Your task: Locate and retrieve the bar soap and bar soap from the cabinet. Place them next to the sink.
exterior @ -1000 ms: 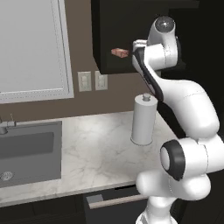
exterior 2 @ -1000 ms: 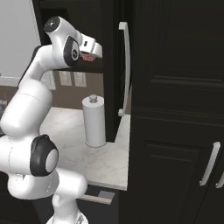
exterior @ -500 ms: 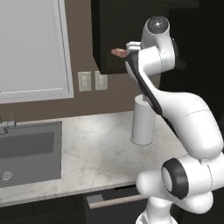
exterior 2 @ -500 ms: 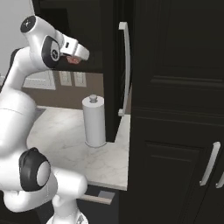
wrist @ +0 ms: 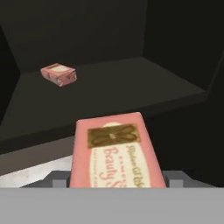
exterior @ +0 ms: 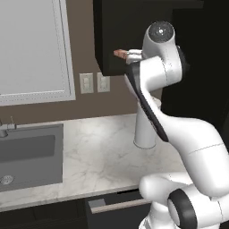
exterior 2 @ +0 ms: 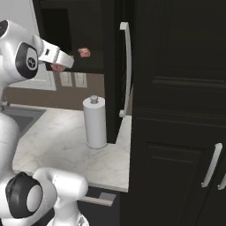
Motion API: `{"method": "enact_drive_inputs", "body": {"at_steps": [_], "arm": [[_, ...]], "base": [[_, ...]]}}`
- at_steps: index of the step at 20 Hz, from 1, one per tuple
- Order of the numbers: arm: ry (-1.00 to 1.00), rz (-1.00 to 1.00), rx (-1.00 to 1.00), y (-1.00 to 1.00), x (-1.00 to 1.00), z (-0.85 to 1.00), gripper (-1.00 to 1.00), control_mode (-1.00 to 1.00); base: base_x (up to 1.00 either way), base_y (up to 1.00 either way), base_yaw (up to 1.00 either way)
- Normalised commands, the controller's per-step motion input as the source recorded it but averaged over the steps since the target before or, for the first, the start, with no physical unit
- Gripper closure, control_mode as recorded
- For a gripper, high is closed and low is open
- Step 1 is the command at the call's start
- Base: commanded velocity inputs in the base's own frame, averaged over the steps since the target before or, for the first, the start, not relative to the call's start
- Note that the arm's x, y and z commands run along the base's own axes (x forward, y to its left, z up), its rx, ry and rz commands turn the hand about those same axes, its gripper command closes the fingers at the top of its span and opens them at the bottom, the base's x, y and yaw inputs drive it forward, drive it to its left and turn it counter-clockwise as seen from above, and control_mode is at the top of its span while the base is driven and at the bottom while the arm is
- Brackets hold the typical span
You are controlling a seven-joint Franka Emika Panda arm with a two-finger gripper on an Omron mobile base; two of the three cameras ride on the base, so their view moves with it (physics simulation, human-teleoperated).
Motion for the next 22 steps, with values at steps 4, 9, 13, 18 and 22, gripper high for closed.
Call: {"method": "enact_drive_inputs", "body": {"at_steps": [4,9,13,18,22], "arm": [[0.0,0.02,0.0,0.4,-0.67,-0.12,1.0,-1.0],[0.0,0.07,0.0,0.39,-0.68,-0.18,1.0,-1.0],[0.0,0.08,0.0,0.38,-0.71,-0.26,1.0,-1.0],[0.0,0.11,0.0,0.44,-0.59,-0.36,1.0,-1.0],[0.01,0.16,0.0,0.48,-0.34,-0.48,1.0,-1.0]], "base": [[0.0,0.0,0.0],[0.0,0.0,0.0],[0.0,0.0,0.0],[0.0,0.0,0.0],[0.0,0.0,0.0]]}}
